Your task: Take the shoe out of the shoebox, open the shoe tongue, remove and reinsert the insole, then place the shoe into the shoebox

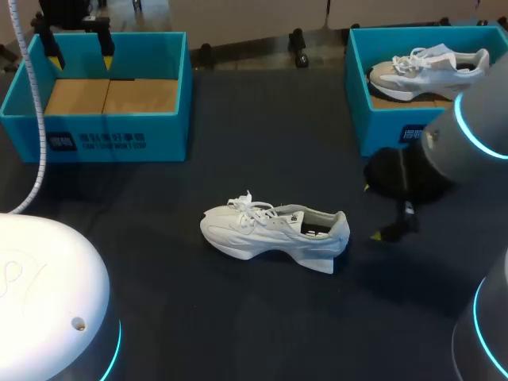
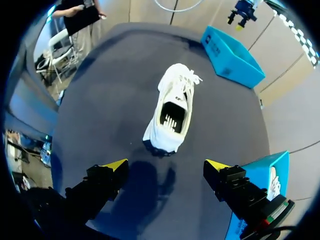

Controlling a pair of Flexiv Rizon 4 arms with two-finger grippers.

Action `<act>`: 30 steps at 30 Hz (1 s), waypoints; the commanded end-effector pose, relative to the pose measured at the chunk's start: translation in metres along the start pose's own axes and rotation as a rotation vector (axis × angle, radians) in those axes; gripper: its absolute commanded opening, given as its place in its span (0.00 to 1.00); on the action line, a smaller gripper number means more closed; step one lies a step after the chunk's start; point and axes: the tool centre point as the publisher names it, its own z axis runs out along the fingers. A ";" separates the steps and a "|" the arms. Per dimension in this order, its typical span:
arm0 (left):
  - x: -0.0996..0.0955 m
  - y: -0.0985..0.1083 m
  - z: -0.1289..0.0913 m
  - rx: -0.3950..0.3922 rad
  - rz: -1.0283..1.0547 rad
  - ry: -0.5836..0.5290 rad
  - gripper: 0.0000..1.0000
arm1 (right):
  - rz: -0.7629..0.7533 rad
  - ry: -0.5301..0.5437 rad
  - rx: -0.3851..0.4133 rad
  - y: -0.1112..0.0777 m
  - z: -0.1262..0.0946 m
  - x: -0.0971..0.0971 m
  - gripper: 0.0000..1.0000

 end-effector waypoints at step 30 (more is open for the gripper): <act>0.000 0.000 -0.001 -0.002 0.000 -0.001 1.00 | -0.077 0.062 -0.716 -0.066 0.052 -0.008 1.00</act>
